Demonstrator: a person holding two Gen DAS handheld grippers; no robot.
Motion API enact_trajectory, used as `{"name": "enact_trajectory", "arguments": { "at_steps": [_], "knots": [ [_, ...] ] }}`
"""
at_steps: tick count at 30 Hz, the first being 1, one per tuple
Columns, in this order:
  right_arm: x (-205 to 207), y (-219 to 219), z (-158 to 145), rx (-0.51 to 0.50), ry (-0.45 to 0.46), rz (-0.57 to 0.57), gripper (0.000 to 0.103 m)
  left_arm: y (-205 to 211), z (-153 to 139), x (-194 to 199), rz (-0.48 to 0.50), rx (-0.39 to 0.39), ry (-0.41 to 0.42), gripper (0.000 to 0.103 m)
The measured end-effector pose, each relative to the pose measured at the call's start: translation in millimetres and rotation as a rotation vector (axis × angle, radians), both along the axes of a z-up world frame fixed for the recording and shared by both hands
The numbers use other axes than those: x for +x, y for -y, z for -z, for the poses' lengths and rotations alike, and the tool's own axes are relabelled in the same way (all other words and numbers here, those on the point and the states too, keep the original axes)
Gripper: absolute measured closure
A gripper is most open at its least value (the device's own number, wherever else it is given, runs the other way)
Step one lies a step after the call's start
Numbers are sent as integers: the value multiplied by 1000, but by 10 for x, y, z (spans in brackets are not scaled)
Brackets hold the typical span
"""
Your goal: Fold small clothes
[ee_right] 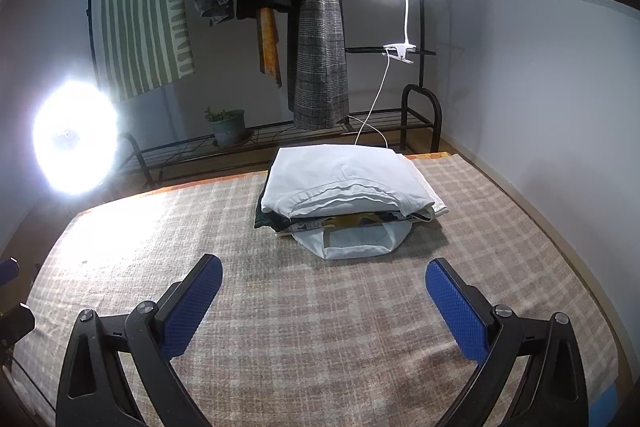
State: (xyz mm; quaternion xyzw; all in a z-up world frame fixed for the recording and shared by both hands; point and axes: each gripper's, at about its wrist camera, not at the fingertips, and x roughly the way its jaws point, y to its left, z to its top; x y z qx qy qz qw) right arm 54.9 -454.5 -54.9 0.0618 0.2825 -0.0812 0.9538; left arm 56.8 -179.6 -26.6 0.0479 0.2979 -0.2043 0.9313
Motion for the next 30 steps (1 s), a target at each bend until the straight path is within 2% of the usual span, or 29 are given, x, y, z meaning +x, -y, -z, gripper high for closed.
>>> {"name": "enact_trajectory", "arguments": {
  "at_steps": [30],
  "knots": [
    [59, 11, 21, -17, -10, -21, 0, 19, -17, -29, -1, 6, 4, 2]
  ]
}}
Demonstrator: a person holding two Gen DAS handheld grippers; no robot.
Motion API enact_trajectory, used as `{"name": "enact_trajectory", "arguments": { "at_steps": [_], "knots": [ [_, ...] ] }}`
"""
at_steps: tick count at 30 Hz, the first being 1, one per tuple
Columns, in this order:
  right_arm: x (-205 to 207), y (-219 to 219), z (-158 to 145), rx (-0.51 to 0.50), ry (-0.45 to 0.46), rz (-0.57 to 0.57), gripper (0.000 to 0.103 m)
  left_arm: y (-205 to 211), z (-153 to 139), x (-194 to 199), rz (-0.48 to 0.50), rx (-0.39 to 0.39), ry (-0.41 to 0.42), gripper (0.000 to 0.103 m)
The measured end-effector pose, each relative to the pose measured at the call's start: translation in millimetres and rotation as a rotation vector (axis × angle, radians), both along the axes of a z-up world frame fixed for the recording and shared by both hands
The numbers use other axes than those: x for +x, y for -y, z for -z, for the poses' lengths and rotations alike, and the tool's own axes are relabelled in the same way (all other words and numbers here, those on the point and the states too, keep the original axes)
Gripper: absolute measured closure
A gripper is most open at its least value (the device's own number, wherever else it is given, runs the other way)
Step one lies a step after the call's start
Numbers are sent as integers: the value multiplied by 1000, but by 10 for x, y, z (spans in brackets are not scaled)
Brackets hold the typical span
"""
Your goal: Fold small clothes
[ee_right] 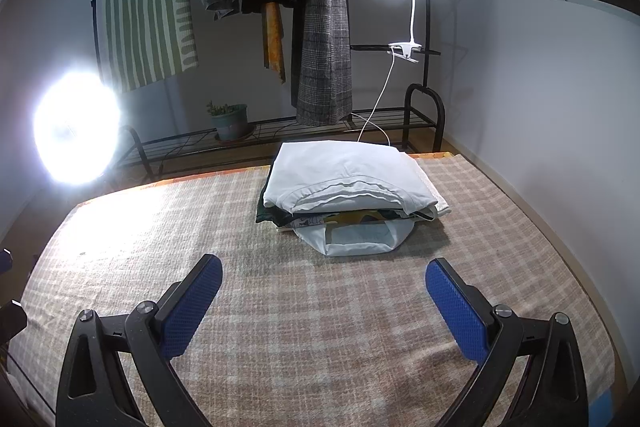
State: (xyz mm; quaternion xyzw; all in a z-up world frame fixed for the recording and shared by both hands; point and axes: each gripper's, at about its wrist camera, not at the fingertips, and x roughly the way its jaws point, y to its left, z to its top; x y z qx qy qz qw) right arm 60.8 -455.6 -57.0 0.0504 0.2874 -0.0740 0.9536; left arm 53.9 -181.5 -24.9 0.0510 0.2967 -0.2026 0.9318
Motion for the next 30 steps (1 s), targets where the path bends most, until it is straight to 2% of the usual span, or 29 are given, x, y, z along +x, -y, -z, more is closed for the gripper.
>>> {"name": "enact_trajectory", "arguments": {
  "at_steps": [23, 30],
  "knots": [
    [25, -19, 43, -3, -8, -11, 0, -18, 34, -44, 11, 23, -10, 2],
    [34, -37, 52, -14, -12, -25, 0, -81, 35, -77, 6, 50, 57, 2]
  ]
}}
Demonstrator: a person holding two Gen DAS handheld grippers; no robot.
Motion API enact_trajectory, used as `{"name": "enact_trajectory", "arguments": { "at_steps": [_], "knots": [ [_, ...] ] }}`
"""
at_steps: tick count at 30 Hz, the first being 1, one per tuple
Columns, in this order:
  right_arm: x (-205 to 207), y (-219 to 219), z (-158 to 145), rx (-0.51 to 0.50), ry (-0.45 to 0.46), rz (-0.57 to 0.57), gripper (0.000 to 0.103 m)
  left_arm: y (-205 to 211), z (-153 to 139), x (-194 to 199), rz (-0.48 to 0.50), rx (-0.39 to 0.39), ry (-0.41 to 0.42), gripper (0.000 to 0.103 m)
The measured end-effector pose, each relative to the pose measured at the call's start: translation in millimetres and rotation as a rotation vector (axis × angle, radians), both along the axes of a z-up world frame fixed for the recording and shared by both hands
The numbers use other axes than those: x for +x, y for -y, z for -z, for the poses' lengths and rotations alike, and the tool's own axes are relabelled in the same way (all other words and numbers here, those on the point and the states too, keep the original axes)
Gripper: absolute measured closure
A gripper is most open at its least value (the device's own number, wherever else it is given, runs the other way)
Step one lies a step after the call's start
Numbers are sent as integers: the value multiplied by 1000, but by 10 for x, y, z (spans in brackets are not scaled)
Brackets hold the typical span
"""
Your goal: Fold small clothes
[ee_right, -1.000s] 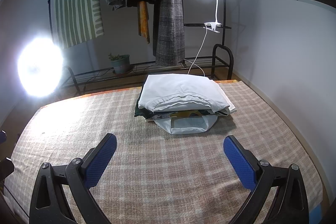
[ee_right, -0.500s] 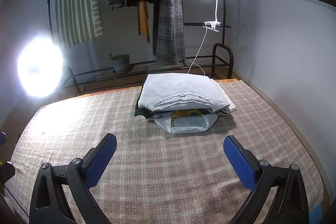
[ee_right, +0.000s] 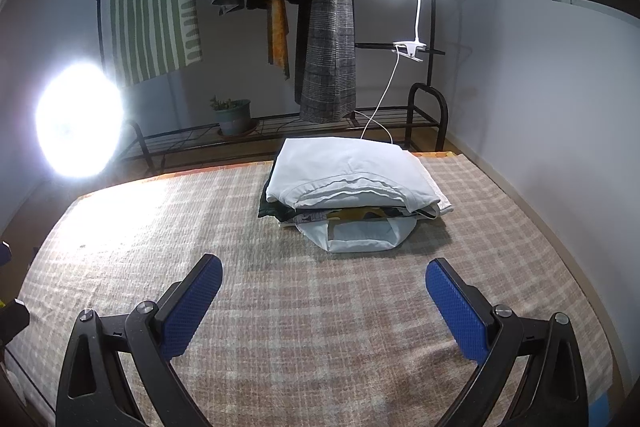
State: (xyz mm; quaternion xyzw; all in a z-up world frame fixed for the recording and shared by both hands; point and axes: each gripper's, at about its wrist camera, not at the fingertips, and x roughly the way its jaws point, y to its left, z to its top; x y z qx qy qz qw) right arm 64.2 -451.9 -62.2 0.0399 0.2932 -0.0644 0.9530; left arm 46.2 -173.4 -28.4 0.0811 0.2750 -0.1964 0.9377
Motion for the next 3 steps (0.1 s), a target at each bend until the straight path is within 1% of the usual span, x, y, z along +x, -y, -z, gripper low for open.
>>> {"name": "enact_trajectory", "arguments": {
  "at_steps": [3],
  "knots": [
    [9, 13, -6, 0, 0, -3, 0, -29, -8, 26, 12, -5, -12, 2]
  ]
}}
